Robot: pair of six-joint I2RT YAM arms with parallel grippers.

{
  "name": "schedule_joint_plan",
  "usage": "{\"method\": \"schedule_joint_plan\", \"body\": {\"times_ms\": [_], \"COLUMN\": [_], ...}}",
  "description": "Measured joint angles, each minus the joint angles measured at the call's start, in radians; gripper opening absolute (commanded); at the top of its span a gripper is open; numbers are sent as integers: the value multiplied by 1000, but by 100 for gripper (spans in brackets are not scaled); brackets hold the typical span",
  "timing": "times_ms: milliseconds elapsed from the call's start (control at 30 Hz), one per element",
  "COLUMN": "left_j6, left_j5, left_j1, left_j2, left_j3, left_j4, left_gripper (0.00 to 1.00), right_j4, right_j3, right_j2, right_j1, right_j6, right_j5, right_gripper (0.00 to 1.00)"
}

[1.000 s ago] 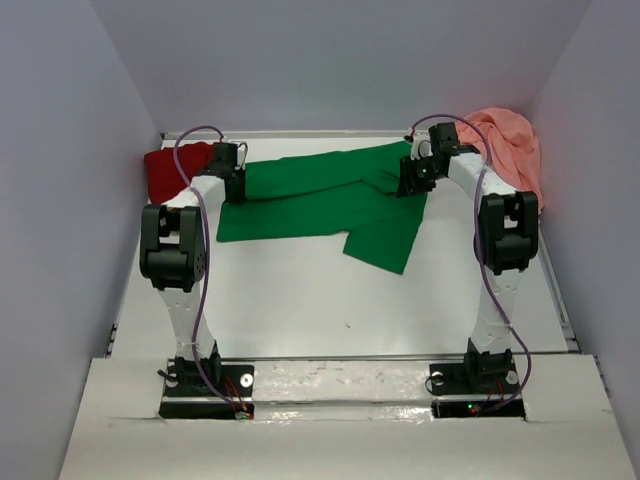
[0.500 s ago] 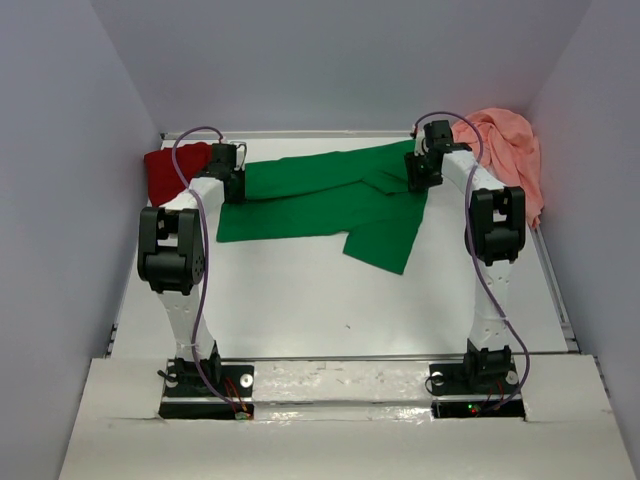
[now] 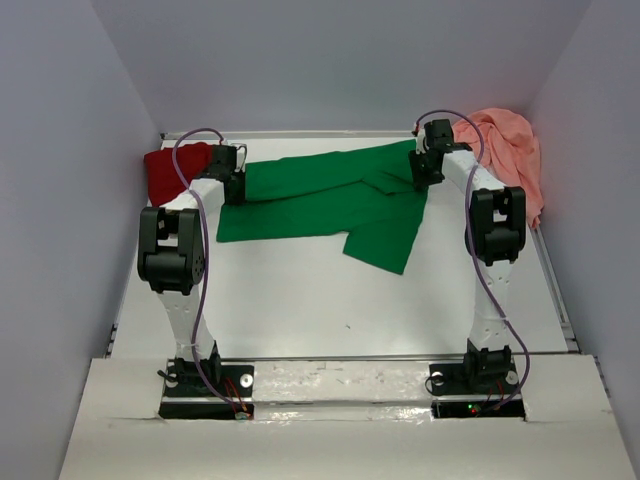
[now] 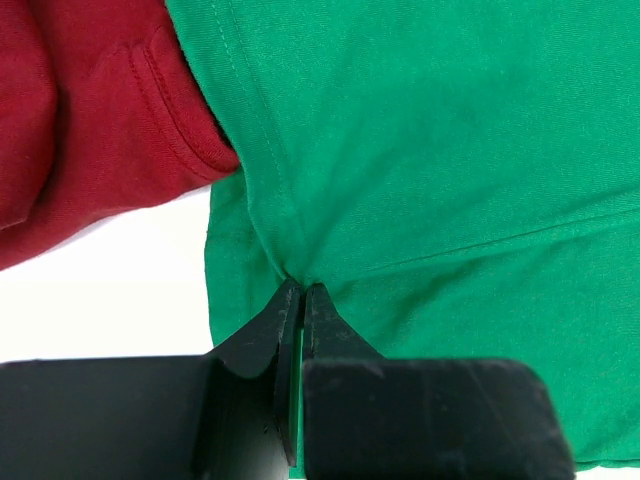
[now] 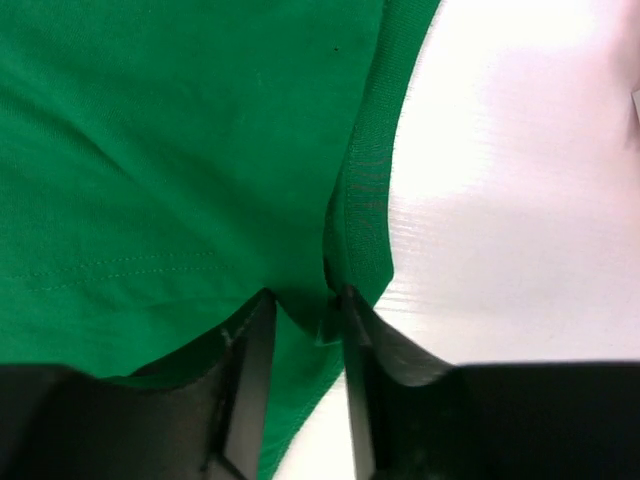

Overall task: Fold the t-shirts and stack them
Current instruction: Fold the flattened tshirt in 1/3 of the way

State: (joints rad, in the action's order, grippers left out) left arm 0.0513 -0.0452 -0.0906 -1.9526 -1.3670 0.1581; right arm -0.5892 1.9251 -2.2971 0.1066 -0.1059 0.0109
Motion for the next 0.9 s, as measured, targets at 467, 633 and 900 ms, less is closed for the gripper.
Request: {"method": "schedule_joint_plan", "body": {"times_ms": [467,633,900], "left_j6": [0,1,27], "left_j5": [3,-2,-50], "left_j1": [0,0,-1], "left_j2": [0,0,0], "left_j3": [0,0,-77], "left_j4": [0,0,17], "left_gripper": [0,0,0], "right_j4": [7,11,9], "right_j3": [-13,-25,4], "right_j2": [2,14,40], "right_j1": [0,0,0], "right_j6": [5,5,5], "right_j5": [-42,-47,-53], "right_gripper": [0,0,0]}}
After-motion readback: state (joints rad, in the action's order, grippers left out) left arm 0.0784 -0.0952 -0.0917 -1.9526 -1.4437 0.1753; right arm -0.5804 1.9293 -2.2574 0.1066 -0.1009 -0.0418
